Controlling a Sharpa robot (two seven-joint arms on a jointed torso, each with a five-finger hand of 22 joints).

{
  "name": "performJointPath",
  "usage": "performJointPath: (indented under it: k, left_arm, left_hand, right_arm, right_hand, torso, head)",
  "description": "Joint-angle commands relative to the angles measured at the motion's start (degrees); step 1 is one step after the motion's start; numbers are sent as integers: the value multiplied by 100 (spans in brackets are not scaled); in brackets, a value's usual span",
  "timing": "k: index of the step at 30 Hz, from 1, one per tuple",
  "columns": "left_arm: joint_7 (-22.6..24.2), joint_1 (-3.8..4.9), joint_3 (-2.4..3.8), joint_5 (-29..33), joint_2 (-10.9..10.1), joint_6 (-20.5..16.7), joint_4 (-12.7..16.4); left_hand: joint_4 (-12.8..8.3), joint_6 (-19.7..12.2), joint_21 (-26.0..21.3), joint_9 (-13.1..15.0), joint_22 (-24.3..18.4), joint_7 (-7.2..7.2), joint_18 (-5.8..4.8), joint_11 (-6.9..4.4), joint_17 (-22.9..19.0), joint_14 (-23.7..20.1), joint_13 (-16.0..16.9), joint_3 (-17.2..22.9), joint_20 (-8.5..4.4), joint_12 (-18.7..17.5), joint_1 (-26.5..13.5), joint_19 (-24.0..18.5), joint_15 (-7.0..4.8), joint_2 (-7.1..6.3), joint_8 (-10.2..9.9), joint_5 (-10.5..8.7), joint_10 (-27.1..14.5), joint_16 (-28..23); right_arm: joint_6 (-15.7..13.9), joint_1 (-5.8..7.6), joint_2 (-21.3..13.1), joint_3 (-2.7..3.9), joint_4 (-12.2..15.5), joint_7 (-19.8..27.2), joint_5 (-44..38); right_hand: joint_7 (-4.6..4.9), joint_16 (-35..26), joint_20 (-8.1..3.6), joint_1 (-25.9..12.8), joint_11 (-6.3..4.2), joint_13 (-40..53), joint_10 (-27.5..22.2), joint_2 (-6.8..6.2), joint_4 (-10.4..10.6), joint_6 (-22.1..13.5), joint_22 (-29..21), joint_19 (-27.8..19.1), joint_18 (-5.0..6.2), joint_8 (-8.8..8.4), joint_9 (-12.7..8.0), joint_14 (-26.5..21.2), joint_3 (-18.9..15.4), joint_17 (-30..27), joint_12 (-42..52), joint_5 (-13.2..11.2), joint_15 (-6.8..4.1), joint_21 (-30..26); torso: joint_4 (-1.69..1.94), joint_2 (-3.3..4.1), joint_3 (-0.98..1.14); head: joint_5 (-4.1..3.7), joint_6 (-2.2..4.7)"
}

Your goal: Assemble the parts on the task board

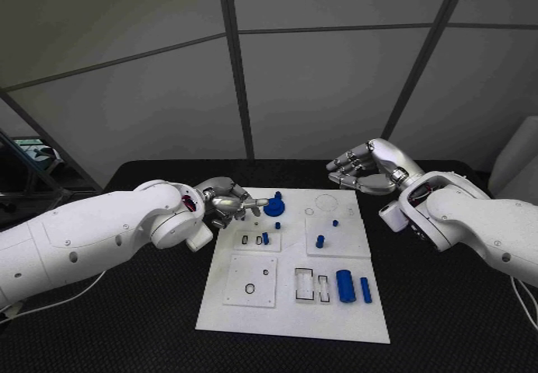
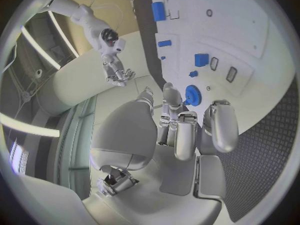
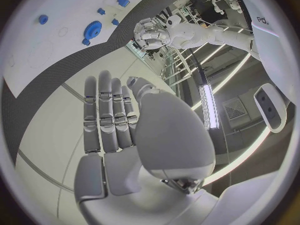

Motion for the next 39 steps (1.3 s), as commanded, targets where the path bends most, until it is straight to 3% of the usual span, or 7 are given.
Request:
performJointPath:
  k: [1,3,7,13,16,23,39]
  left_arm:
    - [-1033,57,-21,-1261,129,708,-70]
    - [-1123,95,-65,-1463,223,812,-121]
    - [-1235,174,-170,-1795,409,968,-242]
    - [-1303,296,-356,-2007,668,1062,-420]
    - [-1319,323,-397,-2052,764,1103,-473]
    - [-1340,342,-429,-2131,873,1181,-541]
    - [-1361,349,-451,-2159,1021,1358,-657]
  left_hand:
    - [10,-68,202,224,377,-22,-31,-39,1442,592,618,-134,-49,572,-106,221,-61,26,239,-16,212,19]
    - [21,-131,316,315,593,-31,-71,-45,1444,593,874,-226,-67,801,-166,332,-71,44,310,-24,304,20]
    - [35,-166,367,430,693,-45,-89,-60,1444,593,1072,-407,-78,978,-321,381,-83,81,400,-44,355,19]
    - [35,-172,385,493,731,-57,-95,-70,1444,593,1116,-504,-86,1017,-395,397,-92,103,448,-71,354,18]
    - [34,-172,377,500,717,-59,-92,-71,1443,593,1096,-513,-87,1000,-399,391,-92,103,453,-72,340,18]
    - [30,-175,355,506,673,-59,-84,-71,1442,592,1042,-519,-87,956,-398,370,-93,104,457,-71,306,17]
    - [2,-194,353,552,675,-63,-83,-74,1439,591,1004,-541,-90,918,-337,367,-95,125,488,-59,258,15]
  right_arm:
    - [-60,19,25,8,-84,247,387]
    - [-82,22,38,8,-130,257,397]
    - [-128,24,60,9,-201,257,408]
    - [-164,25,99,9,-259,231,413]
    - [-189,26,119,9,-278,217,414]
    - [-228,26,150,9,-316,184,414]
    - [-225,25,204,8,-385,118,414]
  right_hand:
    - [24,-299,11,-75,24,-216,120,-28,-23,54,-94,48,56,-58,-2,54,41,-156,-244,-55,18,-144]
    - [41,-522,46,-96,52,-347,170,-32,-56,55,-164,30,49,-103,-7,0,64,-268,-391,-58,56,-259]
    - [56,-724,81,-120,72,-484,233,-53,-115,50,-240,34,52,-158,-9,28,75,-374,-539,-61,84,-382]
    - [70,-854,99,-144,96,-579,253,-61,-157,23,-287,48,52,-200,-13,62,87,-438,-630,-17,99,-460]
    - [79,-887,104,-152,104,-603,250,-64,-168,6,-298,49,51,-211,-15,68,90,-453,-643,2,105,-480]
    - [90,-963,114,-193,114,-662,255,-70,-184,-23,-321,62,52,-218,-15,99,96,-486,-652,130,115,-523]
    - [111,-1041,131,-248,138,-718,215,-67,-179,-73,-346,49,46,-226,-18,91,97,-517,-657,153,137,-575]
  torso:
    - [6,-50,12]
    - [8,-58,12]
    - [7,-61,15]
    - [3,-48,11]
    - [3,-44,13]
    - [11,-42,11]
    - [4,-30,5]
  head:
    - [10,-17]
    - [14,-22]
    - [25,-37]
    - [37,-55]
    - [49,-84]
    - [56,-117]
    - [65,-157]
